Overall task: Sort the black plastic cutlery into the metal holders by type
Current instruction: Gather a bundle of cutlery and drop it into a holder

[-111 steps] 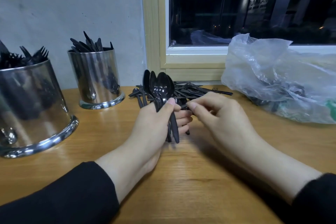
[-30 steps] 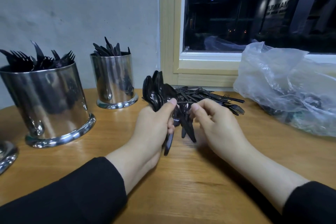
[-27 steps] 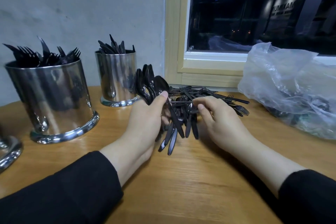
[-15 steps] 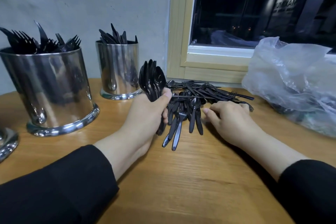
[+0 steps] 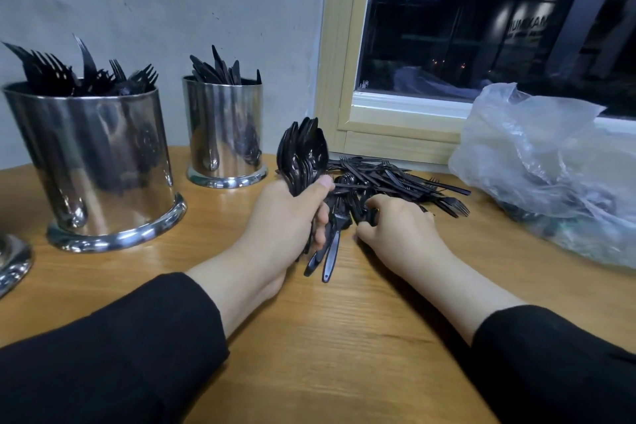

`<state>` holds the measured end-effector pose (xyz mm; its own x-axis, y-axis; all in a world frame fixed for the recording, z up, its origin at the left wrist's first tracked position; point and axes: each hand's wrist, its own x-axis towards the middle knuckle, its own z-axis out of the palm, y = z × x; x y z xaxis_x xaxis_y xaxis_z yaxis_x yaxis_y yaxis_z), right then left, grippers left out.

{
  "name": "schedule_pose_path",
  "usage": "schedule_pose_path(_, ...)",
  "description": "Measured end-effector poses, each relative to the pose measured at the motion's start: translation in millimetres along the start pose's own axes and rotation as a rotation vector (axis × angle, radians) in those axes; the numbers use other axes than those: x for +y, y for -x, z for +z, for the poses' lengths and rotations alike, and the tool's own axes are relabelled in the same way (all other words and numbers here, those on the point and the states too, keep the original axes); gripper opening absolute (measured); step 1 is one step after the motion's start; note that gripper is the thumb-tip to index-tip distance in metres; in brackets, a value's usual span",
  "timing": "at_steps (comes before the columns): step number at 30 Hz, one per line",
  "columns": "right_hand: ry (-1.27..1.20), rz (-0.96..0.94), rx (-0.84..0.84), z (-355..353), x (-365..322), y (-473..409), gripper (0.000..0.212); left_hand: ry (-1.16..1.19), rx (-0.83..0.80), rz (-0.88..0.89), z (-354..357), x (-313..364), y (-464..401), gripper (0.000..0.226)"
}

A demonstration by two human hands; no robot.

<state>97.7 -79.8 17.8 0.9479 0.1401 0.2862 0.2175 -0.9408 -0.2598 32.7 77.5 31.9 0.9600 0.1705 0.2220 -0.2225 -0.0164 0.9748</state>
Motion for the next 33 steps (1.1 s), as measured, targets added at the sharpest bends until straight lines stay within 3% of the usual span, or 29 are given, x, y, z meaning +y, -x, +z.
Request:
schedule_pose_path(5, -0.125, 0.030, -0.003, -11, 10, 5, 0.026, 0.051, -0.008, -0.027, -1, 1, 0, 0.022)
schedule_pose_path(9, -0.197, 0.013, 0.146, -18, 15, 8, 0.025, 0.053, -0.001, -0.019, -2, -1, -2, 0.031)
schedule_pose_path(15, -0.658, 0.016, 0.335, -20, 10, 13, 0.029, 0.141, 0.012, -0.039, -4, -5, -7, 0.026)
schedule_pose_path(18, -0.801, -0.075, 0.338, -21, 0, 23, 0.024, 0.228, 0.013, -0.071, 0, -7, -5, 0.039)
schedule_pose_path(21, -0.842, -0.206, 0.277, -17, -17, 34, 0.025, 0.295, 0.023, -0.060, 7, -3, -1, 0.025)
schedule_pose_path(26, -0.810, -0.399, 0.213, -15, -37, 47, 0.023, 0.299, 0.020, -0.075, 11, 0, 3, 0.028)
schedule_pose_path(28, -0.829, -0.411, 0.174, -16, -37, 49, 0.029, 0.345, 0.032, -0.108, 9, 1, 2, 0.036)
schedule_pose_path(30, -0.812, -0.404, 0.168, -15, -35, 48, 0.030, 0.332, 0.056, -0.111, 7, 1, 0, 0.028)
schedule_pose_path(33, -0.830, -0.348, 0.305, -20, -31, 45, 0.016, 0.266, 0.048, -0.059, 8, 5, 2, 0.024)
